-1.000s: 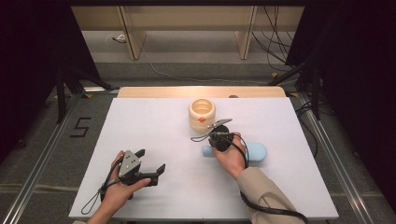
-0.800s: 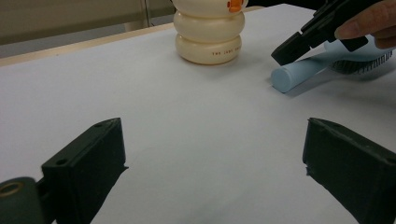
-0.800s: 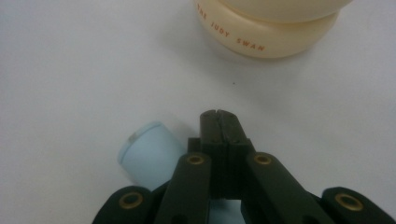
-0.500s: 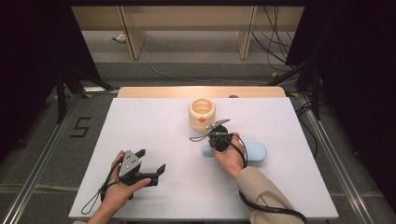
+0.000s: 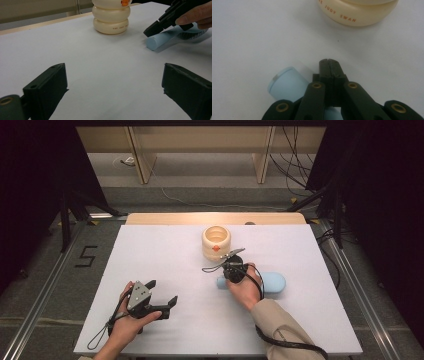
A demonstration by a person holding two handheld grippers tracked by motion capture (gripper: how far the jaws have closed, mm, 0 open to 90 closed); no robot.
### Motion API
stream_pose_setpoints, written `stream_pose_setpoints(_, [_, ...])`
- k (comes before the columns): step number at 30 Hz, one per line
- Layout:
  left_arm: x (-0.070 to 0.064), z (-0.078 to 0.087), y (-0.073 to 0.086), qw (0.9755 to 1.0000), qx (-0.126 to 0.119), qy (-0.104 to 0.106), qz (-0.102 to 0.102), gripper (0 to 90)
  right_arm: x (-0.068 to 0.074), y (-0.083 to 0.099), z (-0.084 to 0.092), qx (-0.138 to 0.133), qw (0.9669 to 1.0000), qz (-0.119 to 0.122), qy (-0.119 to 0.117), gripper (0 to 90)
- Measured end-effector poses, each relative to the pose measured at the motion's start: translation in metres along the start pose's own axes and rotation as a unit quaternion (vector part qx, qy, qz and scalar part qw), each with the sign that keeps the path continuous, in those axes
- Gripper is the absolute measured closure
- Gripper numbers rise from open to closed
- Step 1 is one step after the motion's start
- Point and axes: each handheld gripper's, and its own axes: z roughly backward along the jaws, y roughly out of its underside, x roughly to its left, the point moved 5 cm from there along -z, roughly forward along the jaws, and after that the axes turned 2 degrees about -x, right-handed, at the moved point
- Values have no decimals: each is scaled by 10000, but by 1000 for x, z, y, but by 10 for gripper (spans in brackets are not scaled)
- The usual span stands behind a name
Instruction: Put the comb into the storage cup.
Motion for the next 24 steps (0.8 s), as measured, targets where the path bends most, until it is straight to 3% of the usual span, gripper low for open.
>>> stream_pose_setpoints(24, [-1,0,0,10000,12,13,-14,60,14,8,4,415,9990,162,-101,900])
